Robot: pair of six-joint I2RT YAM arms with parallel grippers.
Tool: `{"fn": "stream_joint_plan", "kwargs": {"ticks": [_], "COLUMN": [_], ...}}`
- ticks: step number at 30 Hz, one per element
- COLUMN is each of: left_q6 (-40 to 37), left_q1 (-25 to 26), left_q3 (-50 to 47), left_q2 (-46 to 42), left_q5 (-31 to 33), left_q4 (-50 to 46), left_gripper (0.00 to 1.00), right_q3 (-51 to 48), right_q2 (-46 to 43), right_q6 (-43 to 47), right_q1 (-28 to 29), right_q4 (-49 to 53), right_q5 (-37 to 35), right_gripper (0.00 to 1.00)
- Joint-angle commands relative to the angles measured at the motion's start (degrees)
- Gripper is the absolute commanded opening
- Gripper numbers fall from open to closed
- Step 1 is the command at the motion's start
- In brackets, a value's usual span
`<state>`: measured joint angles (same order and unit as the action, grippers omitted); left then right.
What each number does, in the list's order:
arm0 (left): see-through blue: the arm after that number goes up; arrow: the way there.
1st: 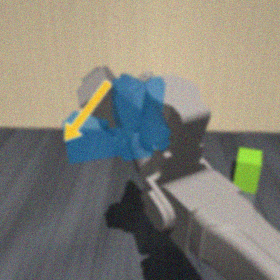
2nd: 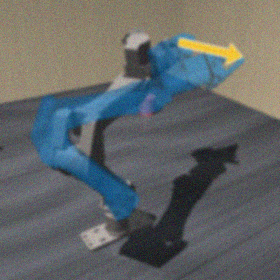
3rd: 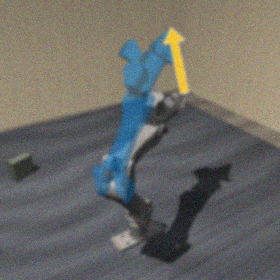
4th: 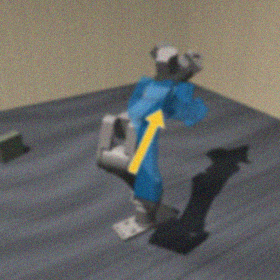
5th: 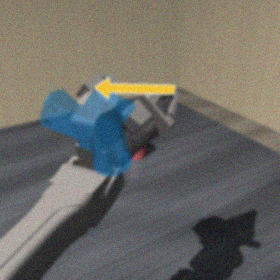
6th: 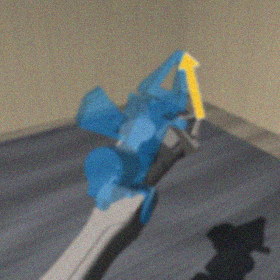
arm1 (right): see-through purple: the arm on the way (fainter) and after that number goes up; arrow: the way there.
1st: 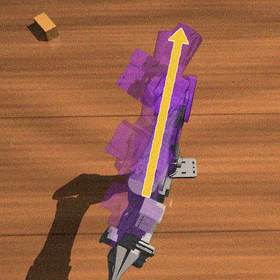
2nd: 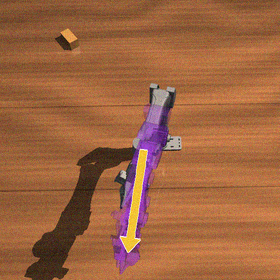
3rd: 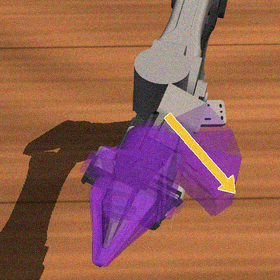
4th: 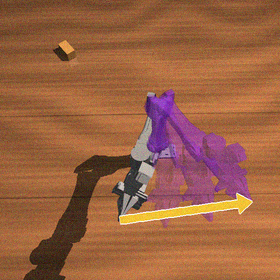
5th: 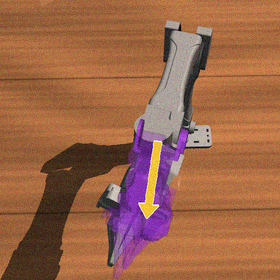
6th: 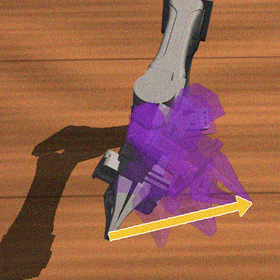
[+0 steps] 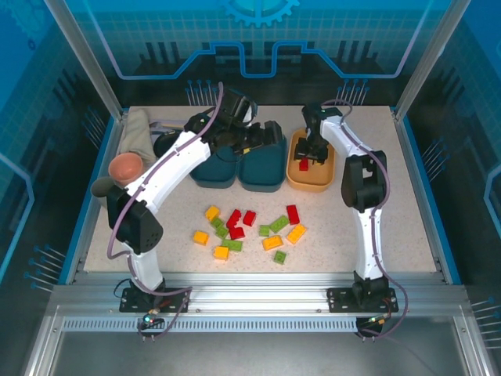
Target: Sort the legos into containers by color
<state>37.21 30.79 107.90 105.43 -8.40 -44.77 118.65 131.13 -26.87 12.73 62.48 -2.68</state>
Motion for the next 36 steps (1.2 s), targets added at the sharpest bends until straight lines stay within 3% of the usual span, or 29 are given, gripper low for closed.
{"fn": "stream_joint_plan", "kwargs": {"ticks": [1,7,11,15,18,24,36], "left_q6": [-0.6,2.1,5.4,12.3,18.6,27.7,31.1], "left_q1": [-0.6,-3.7,-7.3,-10.5,-11.4,-11.7,-12.3], "left_q3": [0.0,-16.9,-31.0,-41.8,-46.2,-48.7,-48.9], "left_q2": [-3.8,-15.7,-22.6,-25.9,-25.0,-18.8,-10.3], "left_q5": [2.5,5.3,6.2,4.2,2.7,3.3,4.2], "left_q4": [-6.9,-11.4,-13.6,-10.8,-5.6,1.8,4.7], "left_gripper": [0.90,0.89,0.89,0.88,0.88,0.89,0.84], "right_q3": [0.1,-22.9,-41.8,-57.4,-62.4,-67.9,-65.7], "right_q2": [-11.5,-36.4,-51.1,-59.2,-60.2,-58.7,-55.9], "right_q6": [1.5,3.6,8.3,8.1,6.6,4.3,3.7], "right_q1": [1.3,10.0,21.0,31.3,35.8,37.7,37.6], "right_q4": [-0.2,-16.4,-29.6,-40.4,-43.9,-53.2,-52.2], "right_q5": [-1.1,0.0,3.1,4.0,4.7,9.4,9.4], "right_gripper": [0.57,0.59,0.64,0.70,0.75,0.84,0.89]}}
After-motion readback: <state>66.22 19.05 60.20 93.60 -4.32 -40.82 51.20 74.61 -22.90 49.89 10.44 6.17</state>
